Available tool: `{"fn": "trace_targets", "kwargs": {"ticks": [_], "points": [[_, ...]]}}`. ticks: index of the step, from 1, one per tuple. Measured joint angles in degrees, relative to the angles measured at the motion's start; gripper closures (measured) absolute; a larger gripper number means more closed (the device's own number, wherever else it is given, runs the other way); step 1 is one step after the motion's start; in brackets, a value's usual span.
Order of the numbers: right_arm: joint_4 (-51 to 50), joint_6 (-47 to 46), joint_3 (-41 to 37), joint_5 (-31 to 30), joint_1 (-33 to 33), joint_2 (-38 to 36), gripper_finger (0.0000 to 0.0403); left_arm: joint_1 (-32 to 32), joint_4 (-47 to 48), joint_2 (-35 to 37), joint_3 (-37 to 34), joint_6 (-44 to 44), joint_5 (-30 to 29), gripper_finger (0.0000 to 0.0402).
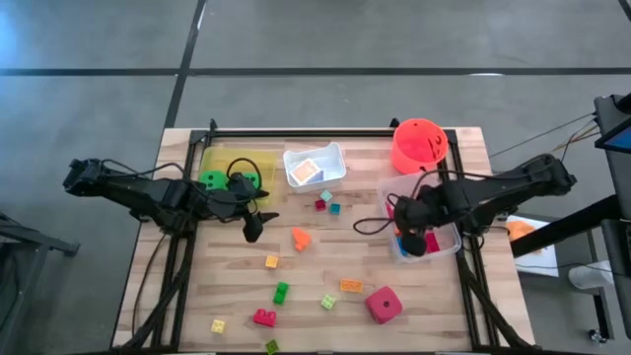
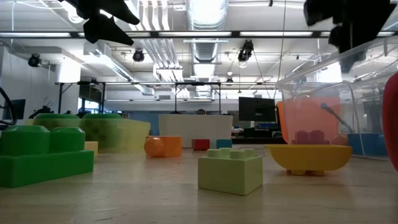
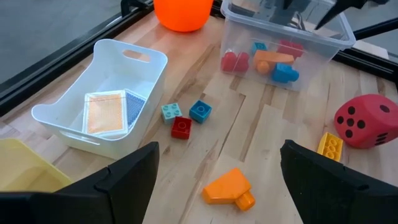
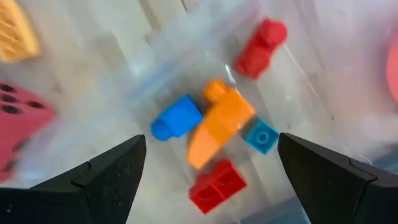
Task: Pick & Place Toys
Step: Put the dark yellow game piece into the transparent bin
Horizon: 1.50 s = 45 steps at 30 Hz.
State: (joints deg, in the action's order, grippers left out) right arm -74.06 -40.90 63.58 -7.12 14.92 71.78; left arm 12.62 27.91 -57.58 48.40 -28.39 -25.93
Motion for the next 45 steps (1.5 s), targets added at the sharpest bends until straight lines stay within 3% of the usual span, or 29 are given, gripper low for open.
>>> {"fn": "trace_targets", "kwargs": {"ticks": [9, 15, 22, 31, 45], "points": [[2.15, -3.53, 7.9, -6.79, 7.8, 3.23, 0.0042, 0.0, 0.26, 0.0, 0.0, -0.17, 0.0, 0.008], [12.02, 7.29, 12.45, -7.07, 9.63, 10.59, 0.0042, -0.02, 0.26, 0.0, 0.0, -0.19, 0.0, 0.008], [14.76, 16.13, 18.2, -6.97, 10.2, 21.31, 0.0042, 0.02, 2.92, 0.0, 0.0, -0.21, 0.07, 0.008], [14.59, 20.01, 23.31, -1.11, 11.0, 32.44, 0.0042, 0.02, 6.77, 0.23, 0.0, -2.16, 0.17, 0.008], [19.28, 21.06, 24.12, 4.39, 11.95, 41.83, 0.0042, 0.04, 10.47, 0.39, 0.0, -4.48, 0.82, 0.008]]}}
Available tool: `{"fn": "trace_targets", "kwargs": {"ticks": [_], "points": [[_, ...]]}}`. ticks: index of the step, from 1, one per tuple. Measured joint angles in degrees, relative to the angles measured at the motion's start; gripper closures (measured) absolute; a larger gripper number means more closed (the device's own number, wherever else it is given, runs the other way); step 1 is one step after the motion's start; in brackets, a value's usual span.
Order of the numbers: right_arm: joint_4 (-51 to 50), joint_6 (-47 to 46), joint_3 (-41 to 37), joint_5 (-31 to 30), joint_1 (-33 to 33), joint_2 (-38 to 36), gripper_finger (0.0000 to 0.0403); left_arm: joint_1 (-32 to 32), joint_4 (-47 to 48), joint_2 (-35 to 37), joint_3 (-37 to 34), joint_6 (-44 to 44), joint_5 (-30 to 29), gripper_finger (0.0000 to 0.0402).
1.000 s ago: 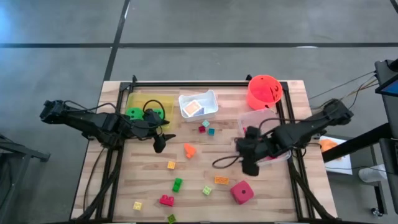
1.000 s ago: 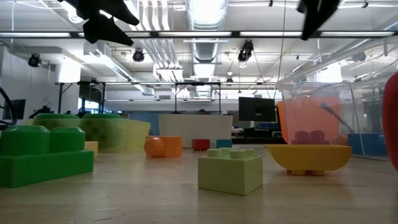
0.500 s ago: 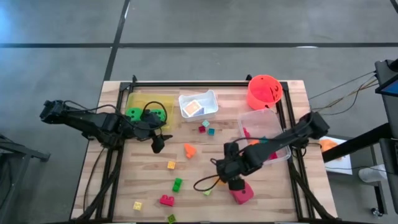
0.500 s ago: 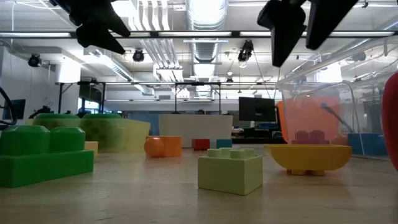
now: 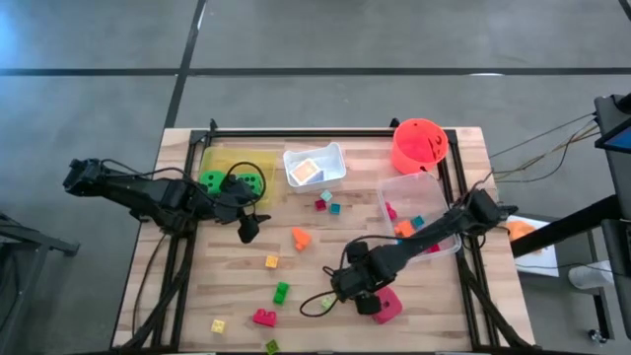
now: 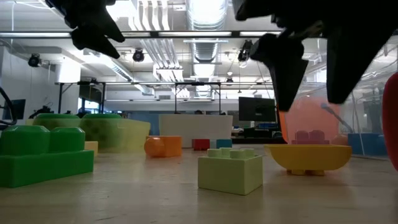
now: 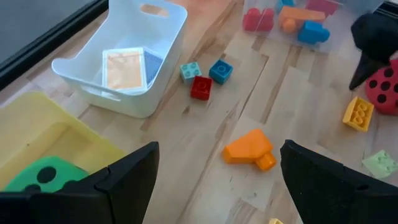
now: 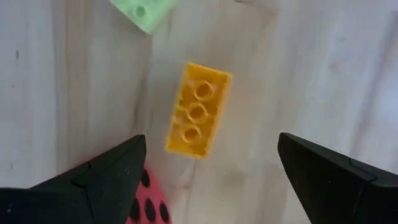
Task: Pick & Place Toys
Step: Put the dark yellow game piece into the transparent bin
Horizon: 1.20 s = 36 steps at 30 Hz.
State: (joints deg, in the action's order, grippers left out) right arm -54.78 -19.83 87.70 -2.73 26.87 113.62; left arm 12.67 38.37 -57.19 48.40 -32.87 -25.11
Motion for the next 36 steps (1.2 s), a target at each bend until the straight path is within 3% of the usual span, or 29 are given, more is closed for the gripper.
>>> {"fn": "trace_targets", "kwargs": {"ticks": [7, 19, 36], "points": [[0.53, 1.9, 0.08, 1.38, -0.04, 4.58, 0.0053, 0.0, 0.63, -0.01, 0.0, -0.21, -0.02, 0.008], [1.68, 0.67, 0.06, 3.02, -0.02, 6.56, 0.0173, 0.02, 0.72, 0.0, 0.0, -0.22, -0.04, 0.008], [3.85, 0.31, 0.33, 4.1, -0.04, 9.14, 0.0252, 0.02, 0.72, 0.0, 0.0, -0.61, 0.27, 0.008]]}}
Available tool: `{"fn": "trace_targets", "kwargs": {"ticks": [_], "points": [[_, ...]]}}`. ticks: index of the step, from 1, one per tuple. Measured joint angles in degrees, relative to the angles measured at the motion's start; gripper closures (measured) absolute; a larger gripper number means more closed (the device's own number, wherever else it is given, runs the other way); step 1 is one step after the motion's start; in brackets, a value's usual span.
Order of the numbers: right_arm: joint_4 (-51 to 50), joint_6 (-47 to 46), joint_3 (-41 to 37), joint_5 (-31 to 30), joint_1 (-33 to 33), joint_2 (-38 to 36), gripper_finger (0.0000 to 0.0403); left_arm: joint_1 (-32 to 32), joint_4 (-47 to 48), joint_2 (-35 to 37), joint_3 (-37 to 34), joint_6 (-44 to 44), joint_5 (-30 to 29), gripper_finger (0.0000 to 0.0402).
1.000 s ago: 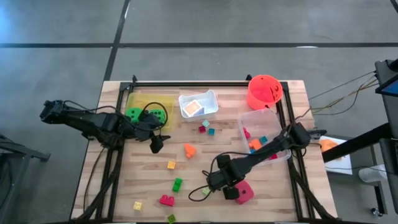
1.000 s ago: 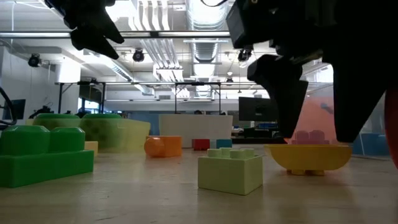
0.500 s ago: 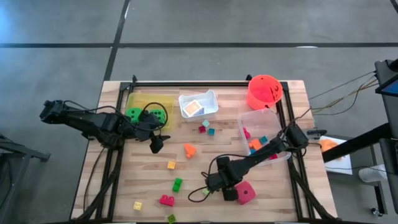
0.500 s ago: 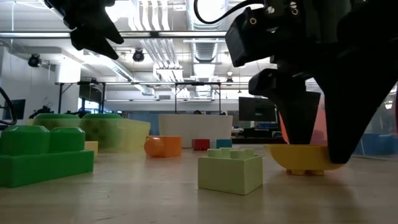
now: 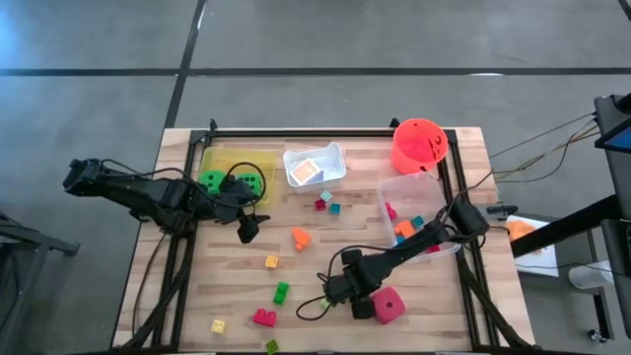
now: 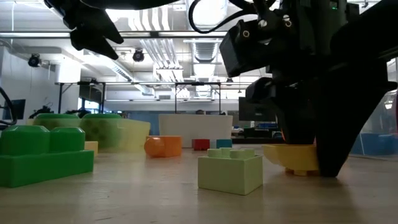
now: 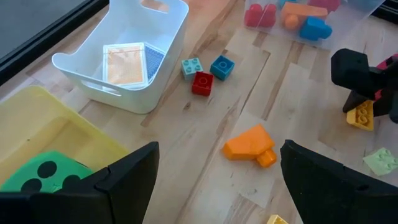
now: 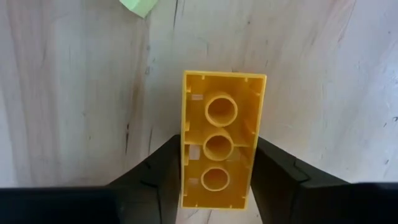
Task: Pick & Place Toys
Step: Put the dark yellow game piece into the transparent bin
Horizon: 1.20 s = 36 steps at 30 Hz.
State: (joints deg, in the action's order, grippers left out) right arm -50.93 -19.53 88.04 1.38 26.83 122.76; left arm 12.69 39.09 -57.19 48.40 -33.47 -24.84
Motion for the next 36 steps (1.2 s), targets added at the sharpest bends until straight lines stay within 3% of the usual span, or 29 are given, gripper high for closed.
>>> {"fn": "trace_targets", "kwargs": {"ticks": [3, 11, 17, 27, 36], "points": [[-0.04, 0.34, 0.04, -0.08, 0.09, -0.46, 0.0272, 0.0, 0.0, -0.02, 0.0, 0.02, 0.37, 0.008], [-1.08, 0.44, 1.88, -1.01, 0.36, -1.71, 0.0272, 0.0, 0.0, -0.02, 0.0, 0.02, 0.42, 0.008], [-7.54, 0.02, 4.43, -3.38, 0.54, -4.48, 0.0272, 0.0, -1.77, -0.01, 0.0, 0.21, 0.42, 0.008], [-14.84, -4.5, 3.68, -13.06, 0.57, -21.02, 0.0272, 0.0, -5.22, 0.0, 0.02, 1.97, 0.39, 0.008], [-26.09, -9.79, -1.39, -18.14, -1.39, -35.65, 0.0272, 0.0, -5.16, 0.0, 0.02, 2.12, 0.39, 0.008]]}}
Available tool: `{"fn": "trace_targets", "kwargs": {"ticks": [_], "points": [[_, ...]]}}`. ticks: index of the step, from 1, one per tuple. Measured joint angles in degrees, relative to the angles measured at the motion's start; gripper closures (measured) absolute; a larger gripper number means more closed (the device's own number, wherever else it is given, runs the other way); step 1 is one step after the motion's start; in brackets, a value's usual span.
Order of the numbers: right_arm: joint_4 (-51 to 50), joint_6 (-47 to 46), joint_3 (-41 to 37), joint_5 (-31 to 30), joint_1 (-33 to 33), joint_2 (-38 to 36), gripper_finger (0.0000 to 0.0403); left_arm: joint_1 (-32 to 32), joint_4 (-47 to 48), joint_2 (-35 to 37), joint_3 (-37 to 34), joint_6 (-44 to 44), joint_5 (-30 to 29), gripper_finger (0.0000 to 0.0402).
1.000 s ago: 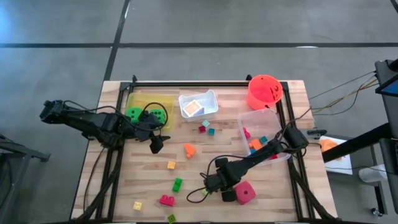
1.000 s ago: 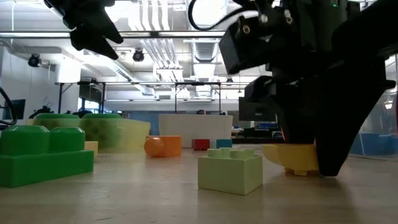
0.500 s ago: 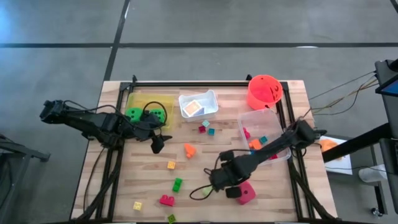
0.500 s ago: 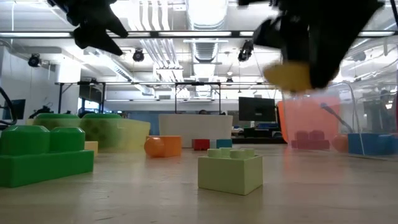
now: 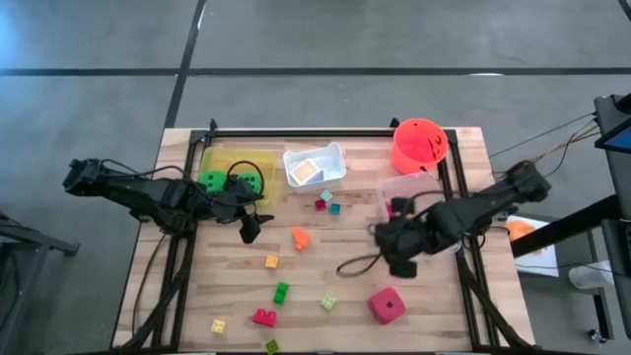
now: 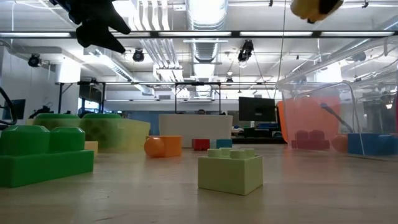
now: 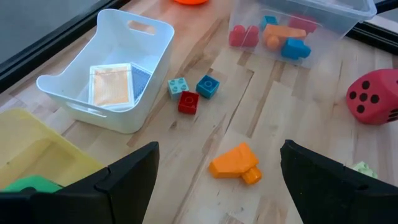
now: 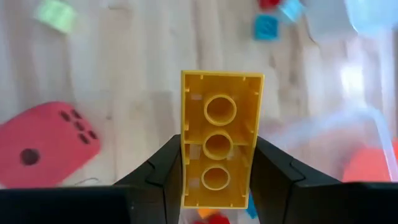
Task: Pick & Place Toys
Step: Put the dark yellow game piece into the transparent bin
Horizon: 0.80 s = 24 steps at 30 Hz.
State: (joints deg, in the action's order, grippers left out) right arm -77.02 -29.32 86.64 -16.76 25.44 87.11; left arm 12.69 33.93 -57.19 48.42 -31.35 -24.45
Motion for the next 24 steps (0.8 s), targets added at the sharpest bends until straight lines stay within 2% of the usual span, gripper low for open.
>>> {"fn": "trace_targets", "kwargs": {"ticks": [5, 13, 24], "points": [[-0.21, -3.59, -6.7, -0.96, -2.92, -6.94, 0.0272, 0.0, 0.03, -0.02, 0.0, 0.01, 0.0, 0.008], [2.04, -3.72, -20.38, -1.33, -7.3, -16.2, 0.0272, 0.0, 0.19, -0.01, 0.0, 0.0, 0.0, 0.008], [7.05, -0.05, -32.5, -1.39, -11.28, -20.4, 0.0272, 0.0, 0.16, 0.0, 0.0, -0.01, 0.0, 0.008]]}}
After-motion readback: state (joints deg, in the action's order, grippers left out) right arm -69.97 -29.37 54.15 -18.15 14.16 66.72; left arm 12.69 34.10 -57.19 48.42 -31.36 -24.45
